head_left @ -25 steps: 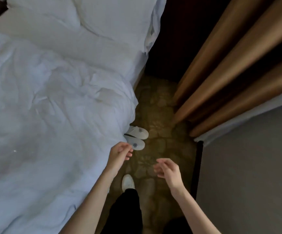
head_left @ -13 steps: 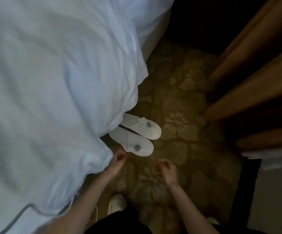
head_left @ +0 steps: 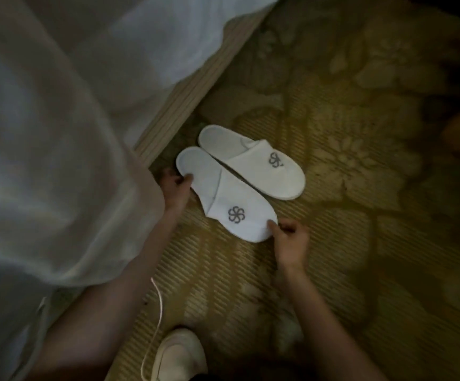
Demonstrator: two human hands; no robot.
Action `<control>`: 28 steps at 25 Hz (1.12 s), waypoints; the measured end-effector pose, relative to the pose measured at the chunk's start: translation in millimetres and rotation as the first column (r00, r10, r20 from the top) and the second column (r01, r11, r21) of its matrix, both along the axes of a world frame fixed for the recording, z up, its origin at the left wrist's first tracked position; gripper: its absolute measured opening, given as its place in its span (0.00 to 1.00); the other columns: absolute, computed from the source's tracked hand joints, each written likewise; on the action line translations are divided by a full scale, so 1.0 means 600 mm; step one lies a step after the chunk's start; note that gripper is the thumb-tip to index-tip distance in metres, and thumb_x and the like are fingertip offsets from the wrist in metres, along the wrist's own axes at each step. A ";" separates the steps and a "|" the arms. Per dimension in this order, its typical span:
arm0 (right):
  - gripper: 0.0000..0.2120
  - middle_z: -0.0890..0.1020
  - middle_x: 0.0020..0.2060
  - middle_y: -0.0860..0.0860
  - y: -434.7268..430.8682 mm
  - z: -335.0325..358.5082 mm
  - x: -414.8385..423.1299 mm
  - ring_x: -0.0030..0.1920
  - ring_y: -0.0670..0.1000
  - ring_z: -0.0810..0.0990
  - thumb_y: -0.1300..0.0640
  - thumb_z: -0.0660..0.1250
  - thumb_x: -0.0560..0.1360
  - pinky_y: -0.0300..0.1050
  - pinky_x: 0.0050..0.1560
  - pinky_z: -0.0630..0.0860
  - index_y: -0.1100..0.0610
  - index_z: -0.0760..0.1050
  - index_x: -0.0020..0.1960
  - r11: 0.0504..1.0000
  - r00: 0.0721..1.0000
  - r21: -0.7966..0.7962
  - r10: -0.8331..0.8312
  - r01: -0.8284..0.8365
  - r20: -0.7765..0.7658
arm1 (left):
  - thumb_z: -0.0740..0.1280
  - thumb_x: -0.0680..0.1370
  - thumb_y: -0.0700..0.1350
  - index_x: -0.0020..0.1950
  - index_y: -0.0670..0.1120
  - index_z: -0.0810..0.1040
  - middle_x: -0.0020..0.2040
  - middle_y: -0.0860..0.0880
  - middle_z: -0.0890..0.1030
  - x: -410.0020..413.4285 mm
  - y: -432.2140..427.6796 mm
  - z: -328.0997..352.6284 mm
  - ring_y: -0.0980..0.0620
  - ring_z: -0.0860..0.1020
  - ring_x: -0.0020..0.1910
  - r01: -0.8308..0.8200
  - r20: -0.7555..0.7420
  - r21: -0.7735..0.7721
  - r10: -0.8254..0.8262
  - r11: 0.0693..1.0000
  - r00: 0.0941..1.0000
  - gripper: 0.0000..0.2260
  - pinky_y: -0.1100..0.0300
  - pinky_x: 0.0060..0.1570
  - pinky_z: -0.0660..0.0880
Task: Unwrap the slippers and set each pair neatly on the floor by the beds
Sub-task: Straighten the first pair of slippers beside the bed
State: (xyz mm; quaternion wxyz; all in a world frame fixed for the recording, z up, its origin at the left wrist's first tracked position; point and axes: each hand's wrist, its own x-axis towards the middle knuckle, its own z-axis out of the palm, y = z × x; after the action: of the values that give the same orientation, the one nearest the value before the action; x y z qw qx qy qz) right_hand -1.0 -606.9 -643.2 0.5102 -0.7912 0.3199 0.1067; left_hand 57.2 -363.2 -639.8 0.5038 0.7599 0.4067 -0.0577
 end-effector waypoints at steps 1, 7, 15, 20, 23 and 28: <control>0.06 0.82 0.41 0.53 -0.004 0.005 0.004 0.44 0.54 0.81 0.58 0.75 0.71 0.46 0.47 0.78 0.55 0.78 0.43 0.998 1.000 0.067 -0.010 0.011 -0.019 | 0.69 0.76 0.45 0.64 0.40 0.74 0.56 0.40 0.81 0.002 -0.001 0.006 0.44 0.81 0.48 -0.038 -0.029 -0.098 0.036 0.994 0.999 0.18 0.51 0.51 0.78; 0.02 0.85 0.43 0.55 -0.056 0.029 0.028 0.45 0.53 0.84 0.61 0.73 0.72 0.43 0.41 0.81 0.57 0.81 0.44 0.863 0.977 0.465 -0.211 0.197 -0.021 | 0.70 0.74 0.43 0.42 0.45 0.81 0.35 0.47 0.79 -0.025 -0.015 0.019 0.52 0.77 0.36 -0.171 0.061 -0.357 0.205 0.919 0.977 0.02 0.59 0.39 0.76; 0.18 0.83 0.53 0.57 -0.071 0.024 0.095 0.52 0.56 0.81 0.51 0.73 0.74 0.52 0.56 0.78 0.58 0.76 0.59 0.992 0.994 0.073 -0.106 0.105 0.014 | 0.60 0.81 0.37 0.70 0.36 0.67 0.63 0.35 0.75 -0.070 -0.026 0.075 0.36 0.77 0.58 -0.212 0.004 -0.472 0.242 0.856 0.970 0.17 0.49 0.51 0.74; 0.26 0.81 0.56 0.58 -0.038 0.020 0.160 0.55 0.59 0.81 0.47 0.77 0.67 0.56 0.57 0.79 0.61 0.76 0.58 0.966 0.984 -0.191 0.176 -0.172 0.002 | 0.59 0.82 0.38 0.72 0.36 0.66 0.68 0.33 0.72 -0.072 -0.026 0.093 0.35 0.73 0.64 -0.179 0.036 -0.419 0.213 0.890 0.976 0.18 0.49 0.54 0.71; 0.12 0.81 0.51 0.57 -0.044 0.023 0.164 0.44 0.55 0.80 0.54 0.76 0.69 0.47 0.43 0.79 0.56 0.73 0.43 0.997 0.997 -0.025 0.072 -0.072 -0.004 | 0.59 0.82 0.39 0.71 0.37 0.68 0.67 0.34 0.74 -0.057 -0.045 0.117 0.39 0.76 0.57 -0.108 0.099 -0.364 0.154 0.925 0.983 0.17 0.52 0.49 0.74; 0.05 0.81 0.49 0.55 -0.096 0.018 0.096 0.45 0.50 0.80 0.61 0.70 0.76 0.40 0.37 0.78 0.59 0.75 0.50 0.879 0.985 0.445 -0.136 0.170 -0.108 | 0.61 0.81 0.41 0.69 0.43 0.72 0.64 0.42 0.77 -0.005 -0.074 0.130 0.43 0.76 0.62 0.057 0.230 -0.217 -0.006 0.975 0.973 0.16 0.46 0.64 0.73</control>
State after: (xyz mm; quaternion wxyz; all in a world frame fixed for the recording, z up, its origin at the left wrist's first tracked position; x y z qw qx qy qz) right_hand 56.9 -664.4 -632.2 0.6751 -0.6184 0.3662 0.1664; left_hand 54.5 -407.4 -561.9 0.6278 0.7068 0.3252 -0.0232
